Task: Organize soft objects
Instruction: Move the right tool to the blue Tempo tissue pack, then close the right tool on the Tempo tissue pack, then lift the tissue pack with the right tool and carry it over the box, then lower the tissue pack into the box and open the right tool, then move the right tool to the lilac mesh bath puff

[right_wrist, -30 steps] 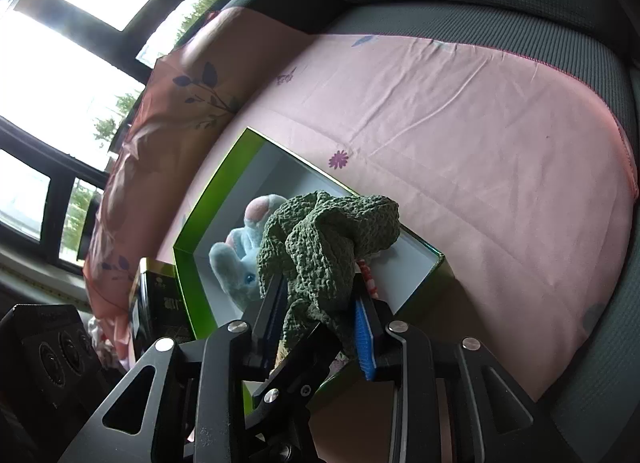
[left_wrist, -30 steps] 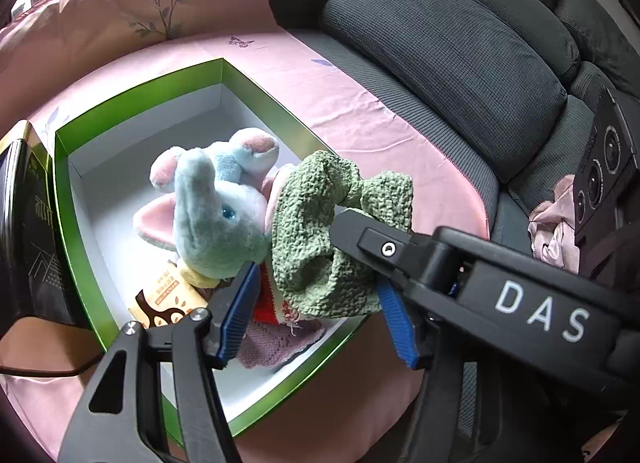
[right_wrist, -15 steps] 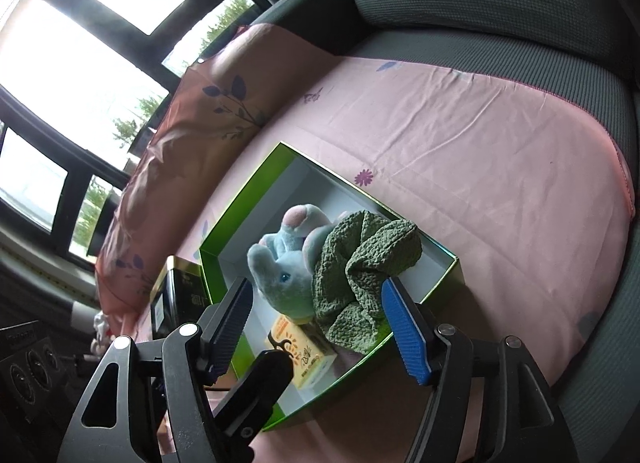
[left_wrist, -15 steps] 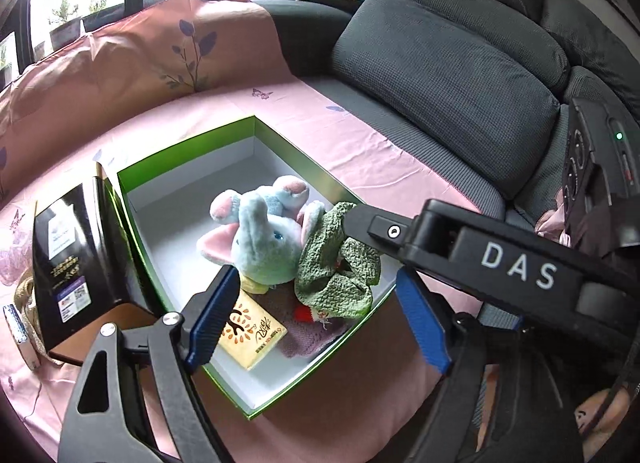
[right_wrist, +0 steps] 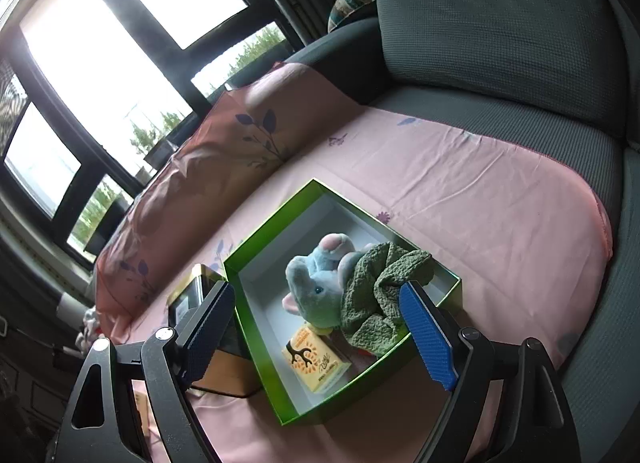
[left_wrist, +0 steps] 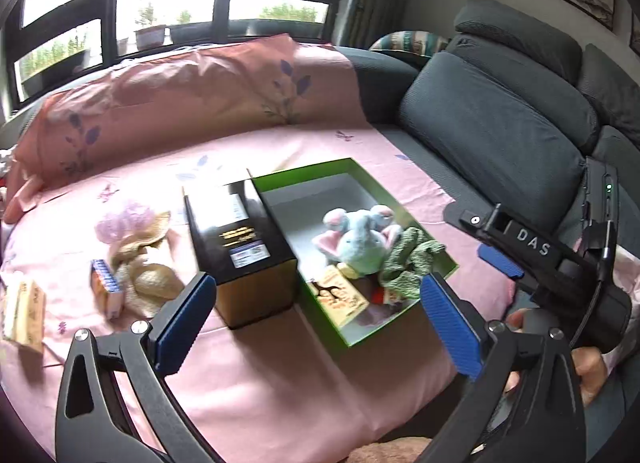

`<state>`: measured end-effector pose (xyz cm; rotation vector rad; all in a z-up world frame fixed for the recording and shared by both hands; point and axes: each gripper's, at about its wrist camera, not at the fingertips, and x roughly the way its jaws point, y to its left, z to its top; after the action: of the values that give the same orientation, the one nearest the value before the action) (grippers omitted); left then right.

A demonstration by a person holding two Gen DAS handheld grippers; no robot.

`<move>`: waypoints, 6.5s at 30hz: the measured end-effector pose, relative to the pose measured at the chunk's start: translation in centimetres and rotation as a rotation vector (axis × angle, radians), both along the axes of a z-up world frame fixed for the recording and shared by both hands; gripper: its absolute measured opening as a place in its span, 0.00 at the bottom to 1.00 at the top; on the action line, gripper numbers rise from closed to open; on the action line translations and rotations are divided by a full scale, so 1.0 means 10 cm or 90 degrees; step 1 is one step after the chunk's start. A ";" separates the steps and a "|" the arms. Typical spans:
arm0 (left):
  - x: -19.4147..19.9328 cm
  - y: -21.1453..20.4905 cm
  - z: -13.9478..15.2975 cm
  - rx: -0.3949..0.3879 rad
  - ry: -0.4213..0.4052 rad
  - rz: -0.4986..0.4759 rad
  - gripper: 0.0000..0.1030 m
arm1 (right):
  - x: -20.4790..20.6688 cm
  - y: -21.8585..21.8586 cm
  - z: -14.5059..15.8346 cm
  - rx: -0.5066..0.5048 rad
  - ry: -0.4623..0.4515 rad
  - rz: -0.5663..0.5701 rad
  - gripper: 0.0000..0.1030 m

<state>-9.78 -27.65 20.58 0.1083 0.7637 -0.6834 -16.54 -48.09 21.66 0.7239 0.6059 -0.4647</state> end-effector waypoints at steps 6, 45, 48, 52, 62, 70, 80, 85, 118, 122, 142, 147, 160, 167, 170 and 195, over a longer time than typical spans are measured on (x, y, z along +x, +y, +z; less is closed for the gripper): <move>-0.06 0.61 -0.04 0.015 -0.067 0.103 0.99 | 0.14 0.24 0.05 0.002 0.021 0.017 0.83; 0.63 3.24 -0.74 -0.080 0.110 0.455 0.99 | 2.28 3.28 -0.83 -0.195 0.231 0.499 0.55; 0.64 3.29 -0.74 -0.087 0.116 0.456 0.99 | 2.50 3.36 -1.00 -0.209 0.272 0.507 0.55; 0.65 3.31 -0.73 -0.090 0.115 0.450 0.99 | 2.69 3.35 -1.20 -0.219 0.320 0.487 0.55; 0.64 3.35 -0.73 -0.122 0.136 0.432 0.99 | 2.66 3.33 -1.39 -0.186 0.315 0.505 0.41; 0.66 3.28 -0.80 -0.105 0.155 0.426 0.99 | 2.19 3.19 -1.12 -0.050 0.256 0.539 0.31; 0.69 3.11 -1.05 -0.065 0.206 0.398 0.99 | 1.54 3.07 -1.29 0.122 0.305 0.564 0.33; 0.69 2.91 -1.28 -0.033 0.249 0.361 0.99 | 1.50 2.80 -1.13 0.103 0.253 0.520 0.61; 0.58 1.86 -1.49 -0.047 0.221 0.199 0.54 | 1.45 2.75 -1.29 0.153 0.241 0.562 0.41; 0.44 1.77 -1.11 -0.089 0.140 0.168 0.54 | 1.30 2.66 -0.81 0.069 0.165 0.543 0.41; 0.25 0.50 -0.03 -0.127 -0.083 -0.007 0.55 | 0.90 1.41 0.33 -0.065 -0.057 0.392 0.41; 0.32 0.11 0.00 -0.117 -0.091 -0.063 0.55 | 0.84 1.05 0.35 -0.069 -0.071 0.339 0.41; 0.70 -0.75 -0.36 -0.053 -0.013 -0.121 0.55 | 1.01 0.23 -0.14 0.029 -0.035 0.242 0.41; 0.86 -0.97 -0.58 -0.043 0.026 -0.146 0.55 | 1.05 0.00 -0.37 0.075 -0.016 0.191 0.41; 0.91 -1.04 -0.63 -0.036 0.039 -0.149 0.55 | 1.07 -0.06 -0.45 0.093 -0.014 0.178 0.41; 0.62 -0.52 -0.31 -0.069 0.006 -0.127 0.84 | 0.77 0.03 -0.19 -0.032 -0.002 0.066 0.71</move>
<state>-3.61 -32.88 17.43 0.0827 0.7290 -0.9149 -8.86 -47.75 19.76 0.6423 0.6238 -0.3825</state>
